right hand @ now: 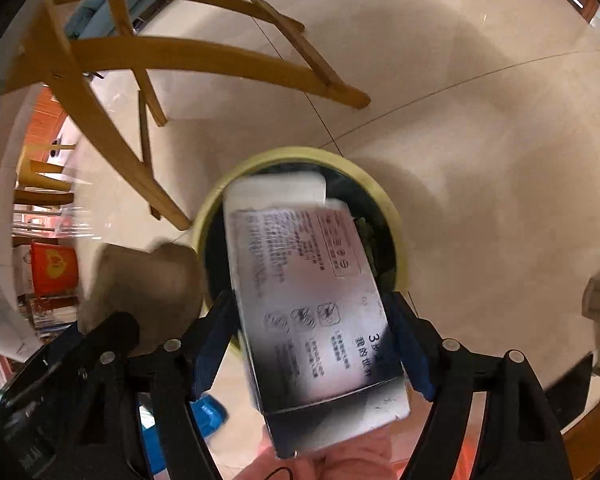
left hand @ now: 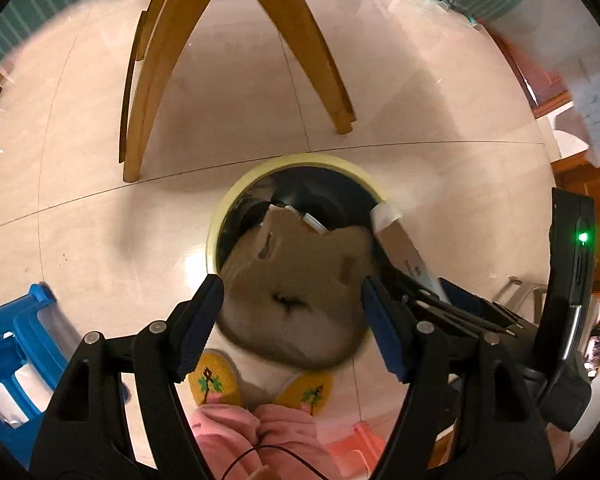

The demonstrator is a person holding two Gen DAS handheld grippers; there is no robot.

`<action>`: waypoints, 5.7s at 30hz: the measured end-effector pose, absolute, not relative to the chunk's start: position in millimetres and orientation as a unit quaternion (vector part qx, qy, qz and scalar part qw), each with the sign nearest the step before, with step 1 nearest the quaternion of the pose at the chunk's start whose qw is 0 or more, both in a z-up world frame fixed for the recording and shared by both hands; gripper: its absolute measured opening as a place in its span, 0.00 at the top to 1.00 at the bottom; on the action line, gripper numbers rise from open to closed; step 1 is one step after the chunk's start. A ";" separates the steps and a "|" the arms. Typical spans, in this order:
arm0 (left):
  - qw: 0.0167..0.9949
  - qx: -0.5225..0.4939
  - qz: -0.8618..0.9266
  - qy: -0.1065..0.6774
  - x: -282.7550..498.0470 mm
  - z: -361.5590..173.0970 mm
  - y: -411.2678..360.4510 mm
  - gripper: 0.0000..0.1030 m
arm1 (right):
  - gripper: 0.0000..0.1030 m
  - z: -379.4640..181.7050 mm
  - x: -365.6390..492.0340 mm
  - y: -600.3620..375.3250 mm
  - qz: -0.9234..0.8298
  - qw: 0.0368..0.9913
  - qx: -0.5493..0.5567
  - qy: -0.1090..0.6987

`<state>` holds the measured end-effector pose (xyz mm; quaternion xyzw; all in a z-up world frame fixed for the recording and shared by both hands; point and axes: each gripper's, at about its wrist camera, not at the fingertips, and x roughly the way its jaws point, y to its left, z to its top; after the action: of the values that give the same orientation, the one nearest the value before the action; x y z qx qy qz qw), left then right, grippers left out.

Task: Collect trash
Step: 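Open both grippers to drop the pulp tray and silver box into the bin, then move both tools back over the table toward the snack bags, then grasp the yellow chip bag with the left gripper while the right grasps the green-and-white packet, then carry the yellow chip bag and green-and-white packet over the black bin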

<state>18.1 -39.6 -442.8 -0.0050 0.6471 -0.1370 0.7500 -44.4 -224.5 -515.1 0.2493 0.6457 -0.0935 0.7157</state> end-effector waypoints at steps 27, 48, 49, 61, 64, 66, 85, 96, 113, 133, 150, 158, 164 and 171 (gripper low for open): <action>0.760 0.003 -0.109 0.641 -6.9 -389.9 -19.8 0.21 | 0.15 -469.5 -44.8 -214.7 -0.089 0.721 0.205 0.656; 0.811 0.069 -0.163 0.557 -53.4 -91.9 20.7 0.21 | 0.09 -153.9 -81.0 -171.3 -0.046 0.794 0.168 0.583; 0.816 0.070 -0.162 0.550 -53.4 -78.5 22.3 0.21 | 0.09 -139.4 -81.8 -167.7 -0.041 0.801 0.163 0.575; 0.868 0.078 -0.158 0.464 -56.1 30.7 15.5 0.21 | 0.09 2.5 -88.3 -167.5 0.013 0.863 0.156 0.481; 0.879 0.077 -0.157 0.444 -49.8 52.8 9.7 0.21 | 0.09 28.0 -82.0 -171.2 0.018 0.873 0.148 0.465; 0.886 0.075 -0.153 0.430 -42.2 70.9 8.2 0.21 | 0.09 44.9 -75.9 -173.6 0.019 0.878 0.141 0.456; 0.905 0.095 -0.171 0.378 192.0 176.1 83.2 0.21 | 0.11 146.1 157.9 -153.8 0.024 0.910 0.092 0.404; 0.826 0.148 -0.244 0.485 445.5 87.6 123.2 0.21 | 0.30 77.6 411.7 -131.8 -0.006 0.854 0.179 0.489; 0.725 0.215 -0.299 0.582 599.7 -101.4 72.8 0.16 | 0.14 -111.3 578.1 -176.9 -0.122 0.750 0.330 0.560; 0.688 0.254 -0.315 0.603 645.5 -159.8 35.9 0.30 | 0.45 -161.5 627.8 -141.2 -0.191 0.764 0.209 0.579; 0.723 0.150 -0.285 0.612 559.6 -104.7 60.8 0.92 | 0.86 -135.3 527.6 -150.0 -0.088 0.778 0.328 0.528; 0.731 0.109 -0.289 0.608 456.0 -41.9 67.9 0.92 | 0.86 -78.8 429.0 -152.2 -0.052 0.803 0.326 0.496; 0.758 0.080 -0.285 0.582 372.8 8.4 65.5 0.92 | 0.86 -24.4 332.7 -151.2 -0.010 0.830 0.291 0.476; 0.780 0.058 -0.266 0.564 268.0 30.3 33.0 0.92 | 0.86 3.5 220.4 -172.0 0.027 0.845 0.270 0.461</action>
<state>268.0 33.0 30.3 0.0584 0.5638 -0.2658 0.7798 220.4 -172.0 3.5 0.2700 0.4607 0.0268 0.8451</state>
